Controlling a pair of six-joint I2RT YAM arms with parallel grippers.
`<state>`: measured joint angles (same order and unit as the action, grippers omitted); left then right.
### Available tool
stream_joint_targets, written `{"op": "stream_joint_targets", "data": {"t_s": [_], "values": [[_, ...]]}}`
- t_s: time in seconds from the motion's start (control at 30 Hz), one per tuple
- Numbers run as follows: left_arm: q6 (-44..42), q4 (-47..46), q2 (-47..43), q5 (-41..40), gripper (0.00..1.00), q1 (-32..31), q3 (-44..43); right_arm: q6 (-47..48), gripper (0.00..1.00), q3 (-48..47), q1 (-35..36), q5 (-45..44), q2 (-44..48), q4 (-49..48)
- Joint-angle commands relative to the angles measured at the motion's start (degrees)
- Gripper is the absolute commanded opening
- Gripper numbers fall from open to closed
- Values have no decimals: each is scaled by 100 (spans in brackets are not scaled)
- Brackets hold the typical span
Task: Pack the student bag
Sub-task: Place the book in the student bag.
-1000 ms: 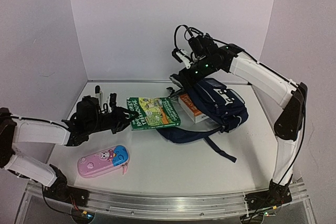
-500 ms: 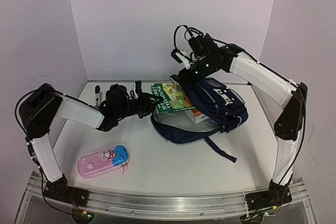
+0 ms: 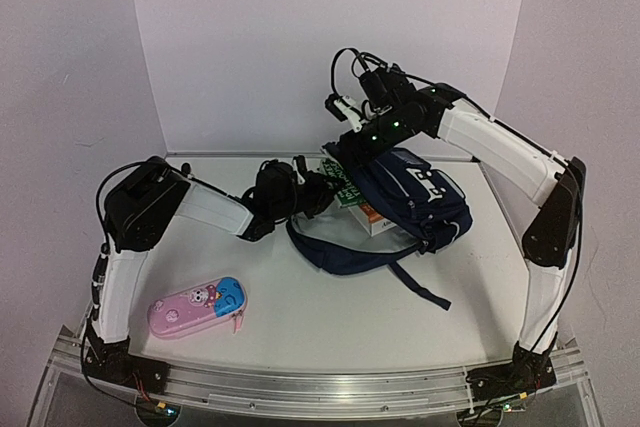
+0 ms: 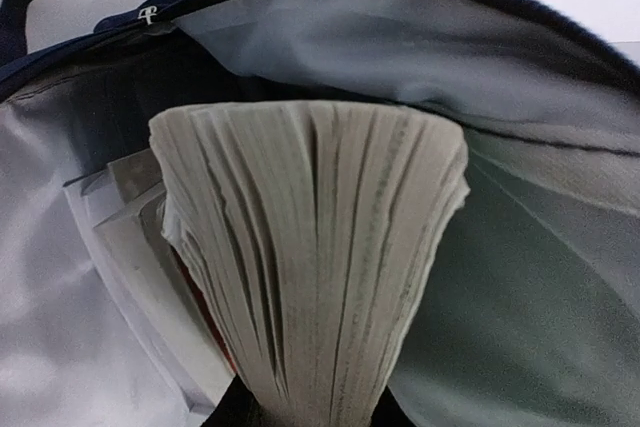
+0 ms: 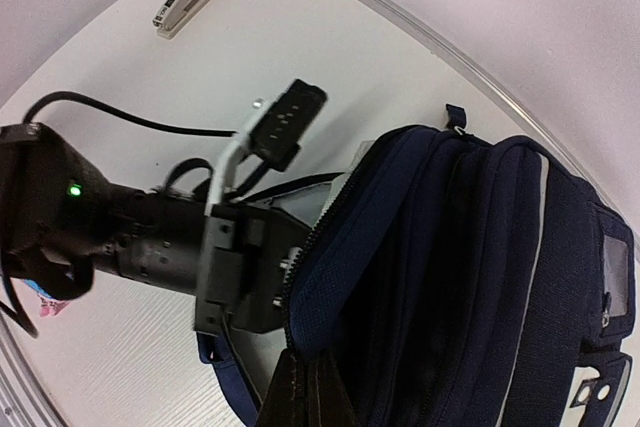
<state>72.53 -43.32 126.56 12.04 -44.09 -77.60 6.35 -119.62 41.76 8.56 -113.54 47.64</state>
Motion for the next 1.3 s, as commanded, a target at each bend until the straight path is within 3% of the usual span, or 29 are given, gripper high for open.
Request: {"op": "stream_joint_targets", "data": {"t_s": [0.0,0.17,0.33,0.57,1.03,1.27], "values": [[-66,144,464,-245,0,-93,-1289,-47,0,-201,66,423,482,-452],[-219,894,1068,-320,11,-162,-2374,9,0,-134,61,403,531,-440],[-627,1643,848,-434,43,-212,-2306,103,0,-99,23,236,564,-448],[-1533,3095,-246,-651,98,-274,-1551,42,0,57,-302,326,577,-466],[-4212,6762,-3296,-529,100,-328,630,-54,0,952,-475,773,641,-553],[-4695,9323,-4347,-1027,100,-334,940,-20,0,1593,-476,863,454,-601]]}}
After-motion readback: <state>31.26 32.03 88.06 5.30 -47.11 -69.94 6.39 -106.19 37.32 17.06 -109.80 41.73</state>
